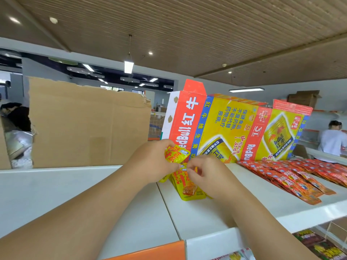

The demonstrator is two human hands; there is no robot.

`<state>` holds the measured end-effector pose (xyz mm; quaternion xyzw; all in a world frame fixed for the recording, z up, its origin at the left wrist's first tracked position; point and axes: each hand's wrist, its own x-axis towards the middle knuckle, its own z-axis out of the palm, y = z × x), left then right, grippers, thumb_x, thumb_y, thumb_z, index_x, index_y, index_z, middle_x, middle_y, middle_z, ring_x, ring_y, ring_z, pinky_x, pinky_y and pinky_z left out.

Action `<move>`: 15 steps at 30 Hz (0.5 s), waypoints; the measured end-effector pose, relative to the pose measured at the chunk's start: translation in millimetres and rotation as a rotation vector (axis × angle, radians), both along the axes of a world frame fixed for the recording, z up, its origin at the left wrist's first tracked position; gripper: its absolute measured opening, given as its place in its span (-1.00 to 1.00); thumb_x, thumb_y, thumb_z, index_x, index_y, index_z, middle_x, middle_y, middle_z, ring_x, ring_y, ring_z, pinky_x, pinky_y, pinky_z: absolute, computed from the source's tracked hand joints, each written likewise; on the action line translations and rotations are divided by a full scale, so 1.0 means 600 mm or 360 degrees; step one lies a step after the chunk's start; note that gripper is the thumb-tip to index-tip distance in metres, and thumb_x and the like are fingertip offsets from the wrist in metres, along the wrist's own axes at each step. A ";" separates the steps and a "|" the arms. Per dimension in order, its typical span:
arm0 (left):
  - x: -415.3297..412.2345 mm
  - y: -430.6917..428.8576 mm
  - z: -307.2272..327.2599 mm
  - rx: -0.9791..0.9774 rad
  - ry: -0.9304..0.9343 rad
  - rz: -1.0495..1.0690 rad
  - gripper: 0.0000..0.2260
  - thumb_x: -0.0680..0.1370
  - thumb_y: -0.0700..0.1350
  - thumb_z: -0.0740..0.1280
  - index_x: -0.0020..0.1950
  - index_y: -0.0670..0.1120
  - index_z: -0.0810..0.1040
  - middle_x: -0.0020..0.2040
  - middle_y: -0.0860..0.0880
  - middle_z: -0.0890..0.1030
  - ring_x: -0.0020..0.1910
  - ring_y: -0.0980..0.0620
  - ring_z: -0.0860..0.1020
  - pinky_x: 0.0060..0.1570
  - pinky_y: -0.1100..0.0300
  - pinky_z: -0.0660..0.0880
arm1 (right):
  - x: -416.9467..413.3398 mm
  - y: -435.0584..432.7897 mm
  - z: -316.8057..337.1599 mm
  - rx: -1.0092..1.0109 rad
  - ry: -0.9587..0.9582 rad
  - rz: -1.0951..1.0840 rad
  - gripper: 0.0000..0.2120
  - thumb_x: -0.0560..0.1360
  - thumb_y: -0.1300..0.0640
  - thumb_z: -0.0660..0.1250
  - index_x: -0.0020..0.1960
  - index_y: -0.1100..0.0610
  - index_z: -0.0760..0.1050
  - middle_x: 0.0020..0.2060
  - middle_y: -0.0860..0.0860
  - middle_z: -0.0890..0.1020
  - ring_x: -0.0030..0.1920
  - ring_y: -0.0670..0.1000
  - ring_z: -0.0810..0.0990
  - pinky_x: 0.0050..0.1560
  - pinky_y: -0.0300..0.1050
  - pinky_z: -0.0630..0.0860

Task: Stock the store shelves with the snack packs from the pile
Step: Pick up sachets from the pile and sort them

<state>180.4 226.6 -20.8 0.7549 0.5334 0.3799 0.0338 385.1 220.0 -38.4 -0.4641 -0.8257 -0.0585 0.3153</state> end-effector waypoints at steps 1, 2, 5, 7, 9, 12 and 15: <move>0.003 0.000 -0.002 0.0005 0.0017 -0.0023 -0.45 0.36 0.16 0.58 0.31 0.20 0.50 0.11 0.12 0.59 0.05 0.07 0.57 0.03 0.13 0.56 | -0.002 0.001 -0.001 0.0020 -0.0016 0.0017 -0.89 0.51 0.05 0.29 -0.13 0.00 0.58 -0.28 -0.15 0.54 -0.25 -0.10 0.50 -0.24 -0.10 0.46; 0.006 0.000 -0.003 0.0014 0.0038 -0.0057 -0.41 0.35 0.16 0.58 0.34 0.22 0.48 0.14 0.13 0.58 0.08 0.08 0.56 0.06 0.13 0.56 | -0.002 0.002 -0.002 0.0047 -0.0008 0.0019 -0.88 0.50 0.06 0.27 -0.11 -0.01 0.58 -0.26 -0.15 0.55 -0.24 -0.10 0.50 -0.23 -0.10 0.46; 0.012 0.000 -0.003 0.0048 0.0020 -0.0151 -0.39 0.36 0.17 0.57 0.36 0.26 0.45 0.15 0.14 0.54 0.05 0.13 0.53 0.03 0.17 0.53 | 0.009 0.010 -0.004 0.0098 0.0113 -0.0065 -0.90 0.50 0.06 0.28 -0.10 -0.02 0.57 -0.20 -0.15 0.56 -0.22 -0.10 0.49 -0.20 -0.10 0.44; 0.014 -0.001 -0.001 0.0058 -0.0027 -0.0206 -0.48 0.41 0.14 0.53 0.33 0.27 0.46 0.09 0.15 0.54 -0.04 0.16 0.53 -0.04 0.18 0.53 | 0.017 0.012 -0.001 0.0122 0.0249 -0.0121 -0.92 0.52 0.04 0.30 -0.14 0.00 0.53 -0.23 -0.12 0.55 -0.23 -0.07 0.50 -0.22 -0.07 0.43; 0.016 -0.006 -0.001 0.0055 -0.0039 -0.0266 -0.55 0.45 0.07 0.49 0.30 0.29 0.47 0.01 0.16 0.56 -0.10 0.20 0.56 -0.07 0.18 0.56 | 0.022 0.013 0.001 0.0134 0.0370 -0.0167 -0.85 0.54 -0.04 0.31 -0.15 0.01 0.49 -0.25 -0.09 0.53 -0.24 -0.06 0.49 -0.27 -0.07 0.37; 0.022 -0.010 -0.003 0.0047 -0.0035 -0.0339 -0.58 0.46 0.02 0.45 0.25 0.35 0.47 -0.04 0.21 0.59 -0.09 0.23 0.57 -0.09 0.20 0.54 | 0.026 0.011 0.004 0.0129 0.0403 -0.0207 -0.77 0.48 -0.21 0.36 -0.04 -0.07 0.51 -0.19 -0.12 0.55 -0.17 -0.09 0.54 -0.26 -0.16 0.34; 0.030 -0.013 -0.004 0.0056 -0.0034 -0.0399 -0.59 0.47 0.01 0.44 0.22 0.39 0.46 -0.05 0.22 0.61 -0.07 0.23 0.56 -0.06 0.21 0.54 | 0.023 0.005 0.008 0.0099 0.0300 -0.0285 -0.56 0.40 -0.24 0.46 0.21 -0.07 0.53 0.01 -0.09 0.58 0.03 -0.03 0.56 -0.09 -0.14 0.42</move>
